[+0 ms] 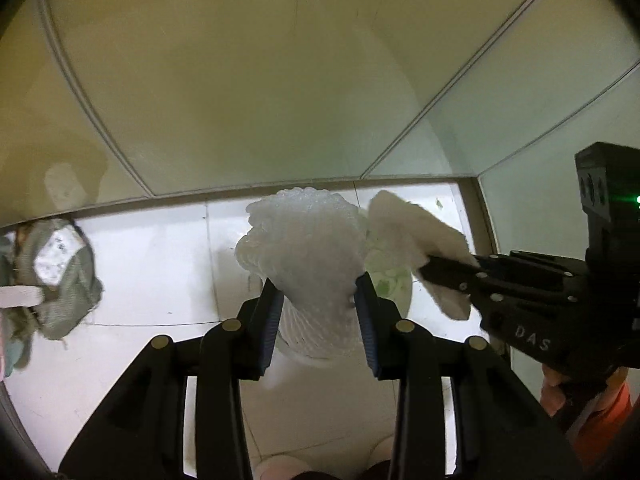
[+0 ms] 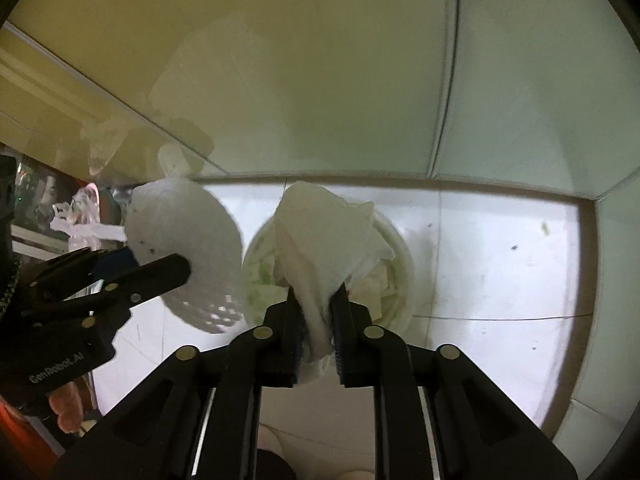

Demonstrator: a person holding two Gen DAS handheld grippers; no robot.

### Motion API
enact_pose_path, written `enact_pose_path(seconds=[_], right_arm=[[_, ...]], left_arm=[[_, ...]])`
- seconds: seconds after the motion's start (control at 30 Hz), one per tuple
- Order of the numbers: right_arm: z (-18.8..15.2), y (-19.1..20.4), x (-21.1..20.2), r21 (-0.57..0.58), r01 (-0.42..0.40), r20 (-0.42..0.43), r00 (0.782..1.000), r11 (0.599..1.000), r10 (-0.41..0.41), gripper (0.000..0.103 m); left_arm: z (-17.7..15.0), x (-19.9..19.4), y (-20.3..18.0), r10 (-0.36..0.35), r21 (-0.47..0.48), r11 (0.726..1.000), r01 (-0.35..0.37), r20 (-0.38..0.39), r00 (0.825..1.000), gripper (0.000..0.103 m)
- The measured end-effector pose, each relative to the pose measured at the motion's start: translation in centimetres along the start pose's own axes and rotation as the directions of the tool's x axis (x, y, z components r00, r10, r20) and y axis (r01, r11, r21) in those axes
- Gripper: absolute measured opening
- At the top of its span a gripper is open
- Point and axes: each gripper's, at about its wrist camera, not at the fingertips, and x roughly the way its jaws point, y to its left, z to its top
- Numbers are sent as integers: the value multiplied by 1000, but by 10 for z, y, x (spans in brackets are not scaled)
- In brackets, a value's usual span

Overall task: Collect trash
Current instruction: 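Open both tools to drop the mesh fruit and tissue into the bucket, then raise both tools back over the counter toward the orange and box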

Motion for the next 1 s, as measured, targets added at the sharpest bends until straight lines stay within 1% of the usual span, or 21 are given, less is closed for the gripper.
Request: enact_pose_path(seconds=[0.03, 0.1, 0.13, 0.17, 0.23, 0.27, 0.33, 0.43, 0.47, 0.53, 0.6, 0.73, 0.8, 0.83, 0.93, 1.0], right_arm=[[0, -2, 3, -7, -4, -4, 1000, 1000, 4, 16], [-1, -3, 8, -23, 11, -11, 1000, 1000, -11, 27], [-2, -3, 9, -33, 24, -9, 1000, 999, -24, 36], [-3, -3, 8, -41, 35, 1, 999, 999, -35, 41], [-5, -3, 7, -53, 45, 19, 999, 998, -44, 44], [-6, -4, 7, -55, 42, 24, 999, 998, -41, 45], [-7, -6, 6, -56, 38, 32, 999, 998, -36, 45], [-9, -11, 2, -48, 38, 40, 999, 998, -36, 45], [-10, -11, -3, -42, 41, 43, 998, 998, -39, 45], [-10, -14, -12, -34, 45, 51, 998, 998, -43, 45], [-9, -16, -29, -22, 45, 69, 997, 999, -44, 45], [-8, -10, -70, -10, 65, 92, 994, 998, -64, 45], [-7, -4, -97, -4, 70, 99, 993, 998, -69, 45], [-6, 0, -106, -3, 71, 102, 992, 997, -71, 45], [1, 18, -152, 3, 80, 117, 990, 997, -79, 45], [6, 33, -184, 1, 84, 129, 988, 996, -84, 45]], left_arm=[[-1, 10, 0, -6, 7, 1000, 6, -3, 1000, 37], [-2, 22, -2, -18, 24, 1000, 18, 4, 1000, 39], [-4, 29, -4, -16, 38, 999, 15, 10, 1000, 42], [-5, 33, -5, -10, 47, 999, 10, 9, 1000, 43], [-7, 41, -8, 13, 71, 997, -13, 4, 1000, 47], [-8, 44, -8, 20, 77, 997, -20, 3, 1000, 47], [-11, 48, -8, 24, 83, 996, -23, -7, 1000, 47], [-12, 43, -7, 21, 72, 997, -19, -18, 1000, 48], [-11, 39, -6, 18, 68, 998, -16, -19, 1000, 50], [-12, 32, -6, 18, 62, 998, -17, -16, 1000, 58], [-10, 22, -9, 24, 62, 998, -23, -13, 1000, 61], [-3, -5, -17, 25, 52, 998, -24, -18, 1000, 61], [2, -25, -22, 35, 39, 999, -35, -14, 999, 61], [5, -42, -26, 39, 30, 999, -38, -12, 999, 61], [11, -88, -38, 30, 11, 999, -30, 10, 999, 61], [18, -131, -49, 44, 10, 999, -45, 33, 998, 61]])
